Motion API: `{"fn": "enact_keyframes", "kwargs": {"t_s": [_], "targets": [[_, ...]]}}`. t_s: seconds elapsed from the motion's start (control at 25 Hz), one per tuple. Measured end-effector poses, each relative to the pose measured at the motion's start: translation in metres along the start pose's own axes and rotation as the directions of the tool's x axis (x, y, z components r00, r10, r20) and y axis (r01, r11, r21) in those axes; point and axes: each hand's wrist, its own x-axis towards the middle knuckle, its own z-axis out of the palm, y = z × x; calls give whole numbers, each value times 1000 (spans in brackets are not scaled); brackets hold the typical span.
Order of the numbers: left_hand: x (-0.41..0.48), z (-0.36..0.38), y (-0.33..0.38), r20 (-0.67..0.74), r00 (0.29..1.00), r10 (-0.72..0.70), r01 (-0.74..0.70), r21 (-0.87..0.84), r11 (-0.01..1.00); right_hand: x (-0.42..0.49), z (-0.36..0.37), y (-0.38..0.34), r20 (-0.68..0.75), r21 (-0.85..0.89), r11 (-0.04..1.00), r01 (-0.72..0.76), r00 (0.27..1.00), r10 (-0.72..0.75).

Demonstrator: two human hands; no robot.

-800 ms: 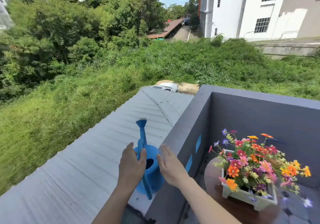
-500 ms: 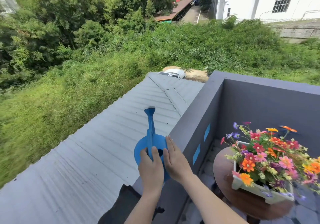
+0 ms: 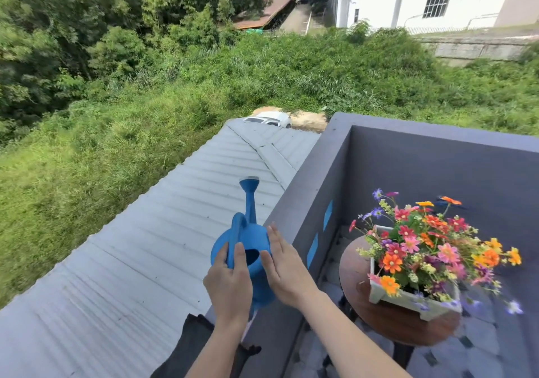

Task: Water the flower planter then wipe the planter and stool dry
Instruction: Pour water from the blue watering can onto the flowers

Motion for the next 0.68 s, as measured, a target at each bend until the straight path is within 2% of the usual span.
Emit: {"fn": "enact_keyframes", "kwargs": {"t_s": [0.16,0.36,0.48,0.68], "targets": [[6,-2,33,157,980,119,-119,-12,993,-18,-32,-10,-128,-1,1000,-20,992,20],[19,3,87,301,917,263,-246,-92,965,-42,-79,-25,-366,-55,998,5,930,-25],[30,8,118,399,849,347,-330,-112,937,-51,-100,-29,-407,-158,987,-3,912,-62],[35,20,148,546,684,484,-534,-79,842,-68,-114,-27,-454,-222,975,-4,886,-100]]}}
